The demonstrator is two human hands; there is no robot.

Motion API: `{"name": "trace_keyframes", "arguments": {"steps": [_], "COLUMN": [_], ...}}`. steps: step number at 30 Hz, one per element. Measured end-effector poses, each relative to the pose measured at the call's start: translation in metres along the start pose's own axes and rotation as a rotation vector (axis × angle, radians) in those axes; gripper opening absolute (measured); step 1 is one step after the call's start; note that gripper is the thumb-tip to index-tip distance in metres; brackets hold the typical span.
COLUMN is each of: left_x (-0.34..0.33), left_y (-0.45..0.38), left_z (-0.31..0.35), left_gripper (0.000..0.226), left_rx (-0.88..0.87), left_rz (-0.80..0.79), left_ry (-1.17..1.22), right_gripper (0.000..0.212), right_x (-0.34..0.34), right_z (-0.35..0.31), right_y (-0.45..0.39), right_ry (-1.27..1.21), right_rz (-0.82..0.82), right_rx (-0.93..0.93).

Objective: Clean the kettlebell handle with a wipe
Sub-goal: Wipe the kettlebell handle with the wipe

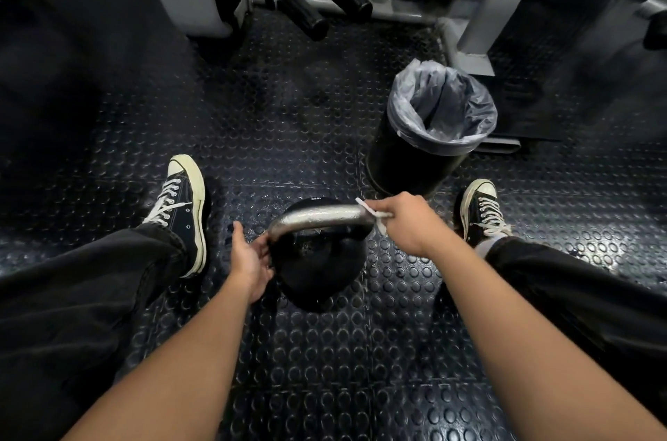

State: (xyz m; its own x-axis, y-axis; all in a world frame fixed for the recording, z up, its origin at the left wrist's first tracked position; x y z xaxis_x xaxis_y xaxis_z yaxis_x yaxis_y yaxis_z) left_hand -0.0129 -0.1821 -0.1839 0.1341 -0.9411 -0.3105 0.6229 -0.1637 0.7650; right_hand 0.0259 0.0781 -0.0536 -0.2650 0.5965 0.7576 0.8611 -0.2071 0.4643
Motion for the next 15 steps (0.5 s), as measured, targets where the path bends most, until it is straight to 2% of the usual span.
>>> {"name": "trace_keyframes", "arguments": {"steps": [4,9,15], "left_x": [0.001,0.001,0.003], "left_y": [0.0,0.003,0.001], "left_z": [0.0,0.0,0.0], "left_gripper": [0.09,0.09,0.09], "left_rx": [-0.001,0.002,0.0], "left_rz": [-0.009,0.001,-0.016], "left_ry": [0.005,0.003,0.008], "right_gripper": [0.053,0.053,0.055], "right_x": [-0.021,-0.041,-0.072], "right_z": [0.005,-0.007,-0.007], "right_y": [0.011,0.028,0.044], "right_ry": [-0.087,-0.227,-0.385], "right_rz": [0.088,0.294,0.364], "right_rx": [-0.106,-0.16,-0.273]}}
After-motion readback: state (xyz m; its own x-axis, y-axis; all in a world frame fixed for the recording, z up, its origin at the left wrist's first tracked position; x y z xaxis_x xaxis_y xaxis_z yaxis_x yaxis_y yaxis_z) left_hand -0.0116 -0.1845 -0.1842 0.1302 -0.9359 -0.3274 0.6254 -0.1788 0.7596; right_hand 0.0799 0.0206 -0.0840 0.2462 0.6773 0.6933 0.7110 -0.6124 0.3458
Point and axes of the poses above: each hand's wrist, its own y-axis away from the middle knuckle, its own x-axis out of the back of the hand, z = x × y, the point moved 4 cm from there along -y, towards the middle knuckle, and after that the axes turned 2 degrees about y, right-handed, at the moved point
